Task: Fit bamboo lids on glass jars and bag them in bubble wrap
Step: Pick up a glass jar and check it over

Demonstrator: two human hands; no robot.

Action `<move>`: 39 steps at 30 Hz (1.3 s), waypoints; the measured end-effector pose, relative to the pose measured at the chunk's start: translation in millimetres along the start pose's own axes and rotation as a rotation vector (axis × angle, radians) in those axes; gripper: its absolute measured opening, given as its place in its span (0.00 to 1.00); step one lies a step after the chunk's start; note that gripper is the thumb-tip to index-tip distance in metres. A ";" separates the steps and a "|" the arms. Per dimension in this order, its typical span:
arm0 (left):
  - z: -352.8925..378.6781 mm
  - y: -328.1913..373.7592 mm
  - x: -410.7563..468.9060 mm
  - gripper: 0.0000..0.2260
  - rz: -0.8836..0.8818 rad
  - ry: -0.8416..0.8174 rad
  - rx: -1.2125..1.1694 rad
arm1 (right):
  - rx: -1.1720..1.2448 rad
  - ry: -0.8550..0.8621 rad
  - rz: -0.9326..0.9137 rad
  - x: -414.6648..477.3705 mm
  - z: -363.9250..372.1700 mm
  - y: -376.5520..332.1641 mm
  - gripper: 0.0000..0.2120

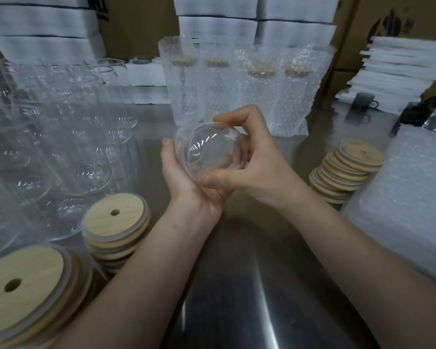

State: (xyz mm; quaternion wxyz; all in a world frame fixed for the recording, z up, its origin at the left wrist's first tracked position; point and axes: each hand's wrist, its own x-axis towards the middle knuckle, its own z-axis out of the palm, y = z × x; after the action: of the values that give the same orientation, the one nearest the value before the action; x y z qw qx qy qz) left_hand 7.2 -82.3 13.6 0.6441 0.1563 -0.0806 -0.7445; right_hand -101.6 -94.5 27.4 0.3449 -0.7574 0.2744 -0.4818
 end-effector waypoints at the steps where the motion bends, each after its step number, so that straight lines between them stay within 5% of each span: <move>1: -1.9 -0.1 1.1 0.30 0.008 -0.005 0.041 | 0.017 0.025 0.004 -0.4 2.2 0.9 0.32; 9: -8.1 -1.3 8.9 0.33 0.068 0.032 0.273 | -0.159 0.156 -0.003 -0.3 8.0 2.9 0.16; 13: -7.6 -0.2 11.2 0.35 0.096 0.115 0.356 | -0.252 0.252 -0.108 -1.7 6.3 6.3 0.23; 15: -6.6 2.0 10.7 0.35 0.110 0.157 0.417 | -0.222 0.289 -0.108 -2.5 5.6 7.3 0.18; 20: -0.5 9.4 8.1 0.31 0.260 0.261 0.580 | -0.471 0.421 -0.122 -2.4 3.6 3.5 0.13; 23: 1.5 12.1 7.2 0.16 0.443 0.369 0.678 | -0.729 0.486 -0.099 0.4 -2.8 -2.2 0.11; 25: 0.6 12.1 8.8 0.16 0.561 0.407 0.753 | -0.939 0.513 -0.007 2.7 -12.2 -4.2 0.13; 29: -3.4 11.4 13.0 0.36 0.688 0.430 0.885 | -1.257 0.536 0.330 1.8 -33.2 -5.1 0.21; 39: -9.2 6.0 6.5 0.41 0.881 0.450 1.349 | -1.268 0.410 1.002 1.9 -82.5 -7.4 0.29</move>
State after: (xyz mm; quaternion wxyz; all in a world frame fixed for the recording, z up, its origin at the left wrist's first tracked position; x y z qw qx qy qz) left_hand 15.1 -88.9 6.1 0.6451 0.6073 -0.4321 -0.1680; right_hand -176.0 -112.7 58.8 -0.0302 -0.4934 0.8556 -0.1537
